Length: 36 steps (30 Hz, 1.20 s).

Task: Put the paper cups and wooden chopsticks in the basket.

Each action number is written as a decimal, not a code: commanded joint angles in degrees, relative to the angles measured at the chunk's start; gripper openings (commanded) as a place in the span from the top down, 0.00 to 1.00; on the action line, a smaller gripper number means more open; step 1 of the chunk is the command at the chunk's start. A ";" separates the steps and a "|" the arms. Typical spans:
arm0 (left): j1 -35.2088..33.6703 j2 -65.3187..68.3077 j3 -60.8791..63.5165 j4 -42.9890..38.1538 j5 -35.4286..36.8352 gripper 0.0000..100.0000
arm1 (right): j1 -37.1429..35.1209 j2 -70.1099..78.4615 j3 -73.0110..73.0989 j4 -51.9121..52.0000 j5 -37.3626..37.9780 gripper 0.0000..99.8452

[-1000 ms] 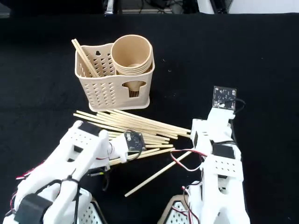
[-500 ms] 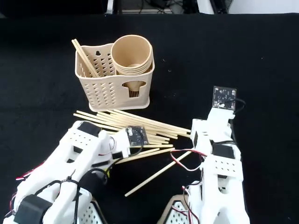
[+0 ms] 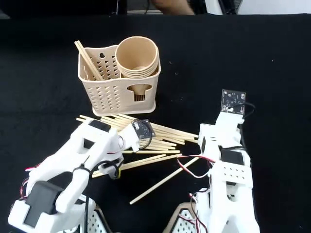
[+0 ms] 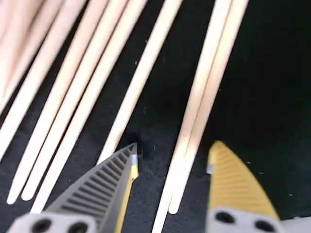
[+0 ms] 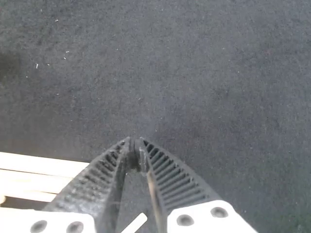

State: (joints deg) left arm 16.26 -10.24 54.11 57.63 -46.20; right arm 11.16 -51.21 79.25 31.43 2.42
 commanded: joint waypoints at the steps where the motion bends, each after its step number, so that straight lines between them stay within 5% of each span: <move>1: 2.77 0.62 -1.19 -0.09 0.88 0.89 | -0.70 -1.27 -0.48 -1.23 0.70 0.98; 14: 10.33 -1.93 -0.22 1.23 9.49 0.97 | -0.70 -1.27 -0.48 -1.23 0.70 0.98; 26: 9.71 -24.97 7.08 9.14 8.97 0.97 | -0.70 -1.27 -0.48 -1.23 0.70 0.98; 36: 9.71 -26.55 7.16 13.36 7.82 0.97 | -0.70 -1.10 -0.48 -1.23 0.70 0.98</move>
State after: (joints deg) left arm 26.02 -36.09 61.23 69.85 -37.23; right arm 11.16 -51.21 79.25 31.43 2.42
